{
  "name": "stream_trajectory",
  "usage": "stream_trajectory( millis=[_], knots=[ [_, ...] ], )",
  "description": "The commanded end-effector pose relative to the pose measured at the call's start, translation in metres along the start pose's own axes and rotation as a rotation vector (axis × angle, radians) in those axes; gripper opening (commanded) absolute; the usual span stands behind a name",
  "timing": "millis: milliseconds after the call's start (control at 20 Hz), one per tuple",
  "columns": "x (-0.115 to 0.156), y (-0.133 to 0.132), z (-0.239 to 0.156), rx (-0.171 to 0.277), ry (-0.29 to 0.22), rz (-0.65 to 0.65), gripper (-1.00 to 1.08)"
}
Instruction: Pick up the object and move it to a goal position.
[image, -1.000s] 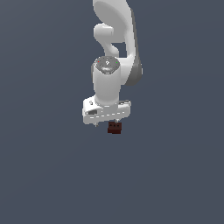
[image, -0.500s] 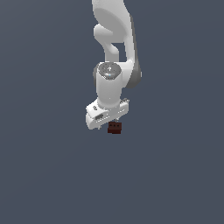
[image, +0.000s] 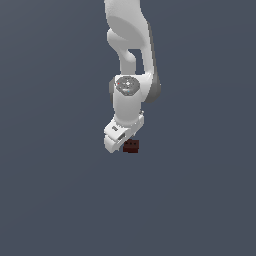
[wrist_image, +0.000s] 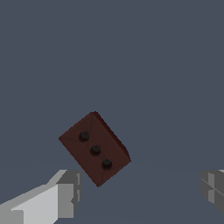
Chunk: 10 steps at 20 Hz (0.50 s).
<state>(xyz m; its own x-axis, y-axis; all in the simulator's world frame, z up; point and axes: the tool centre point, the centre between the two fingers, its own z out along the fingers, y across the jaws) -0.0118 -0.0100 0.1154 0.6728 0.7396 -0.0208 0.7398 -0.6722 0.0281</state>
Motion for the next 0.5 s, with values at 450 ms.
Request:
stream_trajectory(
  millis=[450],
  knots=[
    [0.0,-0.02,0.021,0.012,0.01,-0.352,1.0]
  ],
)
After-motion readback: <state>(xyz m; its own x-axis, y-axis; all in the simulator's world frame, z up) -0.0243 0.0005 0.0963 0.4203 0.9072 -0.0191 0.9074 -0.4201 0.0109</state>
